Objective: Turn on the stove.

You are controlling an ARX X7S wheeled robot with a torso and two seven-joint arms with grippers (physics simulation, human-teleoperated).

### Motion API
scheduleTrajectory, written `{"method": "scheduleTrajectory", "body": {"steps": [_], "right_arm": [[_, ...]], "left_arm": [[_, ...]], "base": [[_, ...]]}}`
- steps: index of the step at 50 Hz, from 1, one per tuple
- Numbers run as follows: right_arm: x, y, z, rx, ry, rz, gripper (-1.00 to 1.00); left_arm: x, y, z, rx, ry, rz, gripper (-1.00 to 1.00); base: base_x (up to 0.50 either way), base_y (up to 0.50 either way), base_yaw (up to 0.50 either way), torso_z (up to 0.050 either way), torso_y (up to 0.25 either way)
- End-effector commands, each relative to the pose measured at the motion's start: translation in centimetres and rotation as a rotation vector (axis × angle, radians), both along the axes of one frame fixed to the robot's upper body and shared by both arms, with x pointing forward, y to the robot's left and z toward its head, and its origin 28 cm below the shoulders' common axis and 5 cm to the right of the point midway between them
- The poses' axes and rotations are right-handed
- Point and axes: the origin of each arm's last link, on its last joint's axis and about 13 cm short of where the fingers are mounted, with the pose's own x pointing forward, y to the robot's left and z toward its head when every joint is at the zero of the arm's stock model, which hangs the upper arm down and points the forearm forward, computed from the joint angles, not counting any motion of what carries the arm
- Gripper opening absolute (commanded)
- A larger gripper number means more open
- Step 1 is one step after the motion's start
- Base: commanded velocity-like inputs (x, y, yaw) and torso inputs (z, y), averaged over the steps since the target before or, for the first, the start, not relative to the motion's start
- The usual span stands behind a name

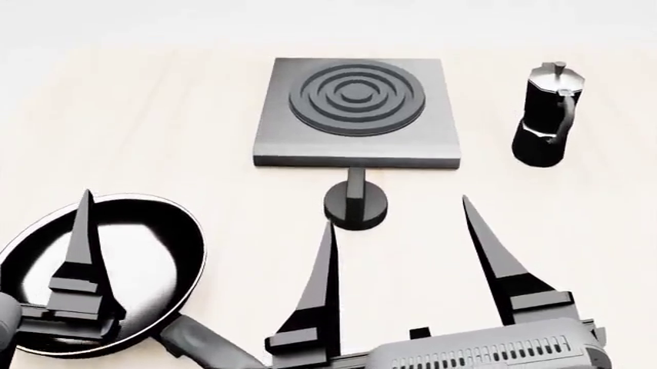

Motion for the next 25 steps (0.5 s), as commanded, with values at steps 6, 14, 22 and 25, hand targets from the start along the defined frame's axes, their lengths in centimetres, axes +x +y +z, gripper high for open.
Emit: {"method": "scheduleTrajectory", "body": {"steps": [6, 14, 22, 25], "right_arm": [[0.0, -0.06, -0.02, 0.005, 0.0, -0.004, 1.0], [0.01, -0.08, -0.03, 0.009, 0.002, 0.002, 1.0], [0.06, -0.11, -0.08, 0.013, 0.003, 0.0, 1.0], [0.06, -0.12, -0.07, 0.014, 0.002, 0.0, 1.0]], "left_arm": [[-0.02, 0.06, 0.09, -0.004, -0.003, 0.008, 1.0], [-0.04, 0.04, 0.09, -0.005, -0.001, 0.004, 1.0], [0.02, 0.04, 0.05, -0.004, 0.001, 0.005, 1.0], [0.03, 0.03, 0.03, -0.004, 0.0, 0.005, 1.0]], "base": [[0.2, 0.0, 0.0, 0.0, 0.0], [0.06, 0.0, 0.0, 0.0, 0.0], [0.21, 0.0, 0.0, 0.0, 0.0], [0.21, 0.0, 0.0, 0.0, 0.0]]}}
